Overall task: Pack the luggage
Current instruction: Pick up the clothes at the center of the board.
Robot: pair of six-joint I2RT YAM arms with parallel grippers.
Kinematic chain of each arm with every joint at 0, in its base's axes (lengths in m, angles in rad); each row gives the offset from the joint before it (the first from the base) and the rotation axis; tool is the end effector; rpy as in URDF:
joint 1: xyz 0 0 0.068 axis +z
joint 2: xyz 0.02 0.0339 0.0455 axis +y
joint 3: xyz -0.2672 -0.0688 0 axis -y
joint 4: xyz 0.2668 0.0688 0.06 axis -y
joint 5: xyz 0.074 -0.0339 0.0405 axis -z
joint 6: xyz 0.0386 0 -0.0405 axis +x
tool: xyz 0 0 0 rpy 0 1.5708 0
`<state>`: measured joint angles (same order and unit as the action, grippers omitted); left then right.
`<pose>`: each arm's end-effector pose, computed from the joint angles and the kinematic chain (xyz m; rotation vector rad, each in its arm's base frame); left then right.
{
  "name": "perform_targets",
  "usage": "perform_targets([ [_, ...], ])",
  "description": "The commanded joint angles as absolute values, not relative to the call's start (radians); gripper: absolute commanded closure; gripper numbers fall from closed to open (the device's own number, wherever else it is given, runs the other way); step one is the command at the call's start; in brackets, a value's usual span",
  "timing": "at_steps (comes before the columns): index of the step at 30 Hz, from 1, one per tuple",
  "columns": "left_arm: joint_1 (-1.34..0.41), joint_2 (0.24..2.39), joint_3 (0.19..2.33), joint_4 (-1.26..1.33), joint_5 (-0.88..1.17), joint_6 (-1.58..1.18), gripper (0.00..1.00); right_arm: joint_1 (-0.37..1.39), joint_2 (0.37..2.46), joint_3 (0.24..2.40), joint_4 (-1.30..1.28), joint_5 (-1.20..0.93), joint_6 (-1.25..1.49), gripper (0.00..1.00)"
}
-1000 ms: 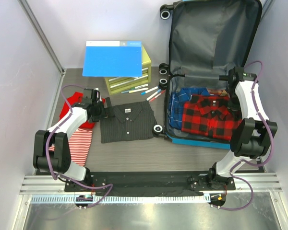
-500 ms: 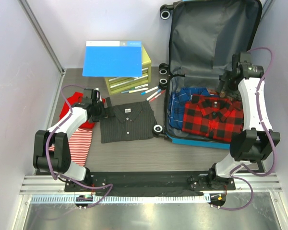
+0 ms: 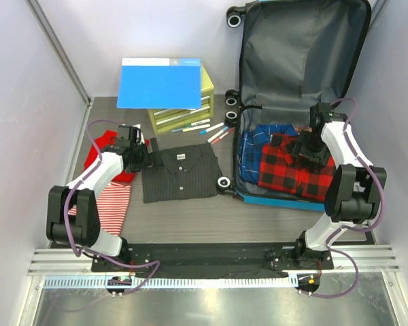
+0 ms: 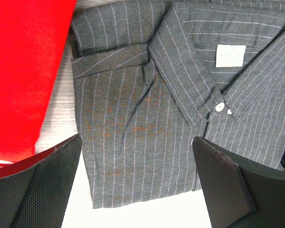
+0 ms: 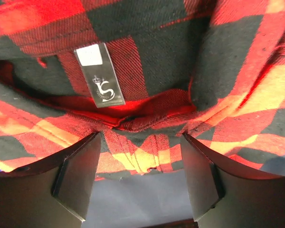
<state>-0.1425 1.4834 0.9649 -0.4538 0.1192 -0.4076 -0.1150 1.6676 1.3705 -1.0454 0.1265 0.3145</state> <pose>0.3175 -0.0502 0.2068 -0.2932 2.5572 -0.3634 0.3411 -0.0443 0.2493 0.6382 2.8273 -0.1496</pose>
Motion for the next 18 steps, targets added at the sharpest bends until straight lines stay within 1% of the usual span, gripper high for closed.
perform_targets([
  [1,-0.138,1.460,0.982,-0.433,0.159,-0.388,0.01,-0.100,1.638,1.482,-1.008,0.155,0.313,0.27],
  [5,-0.135,1.465,0.963,-0.417,0.170,-0.413,0.04,0.003,1.640,1.650,-1.049,0.204,0.336,0.27],
  [7,-0.133,1.476,0.959,-0.414,0.167,-0.414,0.05,0.136,1.672,1.756,-1.068,0.187,0.354,0.27],
  [9,-0.124,1.483,0.959,-0.414,0.170,-0.413,0.08,0.210,1.713,1.811,-1.055,0.137,0.373,0.27],
  [10,-0.123,1.488,0.957,-0.414,0.173,-0.413,0.10,0.278,1.727,1.850,-1.040,0.074,0.385,0.27],
  [12,-0.120,1.499,0.957,-0.413,0.178,-0.411,0.11,0.342,1.750,1.880,-0.979,0.016,0.410,0.27],
  [13,-0.115,1.500,0.953,-0.411,0.178,-0.411,0.11,0.398,1.779,1.888,-0.956,-0.030,0.416,0.27],
  [14,-0.115,1.500,0.951,-0.408,0.179,-0.413,0.11,0.419,1.792,1.891,-0.931,-0.091,0.435,0.27],
  [15,-0.115,1.500,0.948,-0.407,0.179,-0.414,0.11,0.440,1.808,1.888,-0.878,-0.122,0.443,0.26],
  [18,-0.106,1.502,0.939,-0.402,0.184,-0.416,0.10,0.514,1.891,1.916,-0.835,-0.175,0.454,0.26],
])
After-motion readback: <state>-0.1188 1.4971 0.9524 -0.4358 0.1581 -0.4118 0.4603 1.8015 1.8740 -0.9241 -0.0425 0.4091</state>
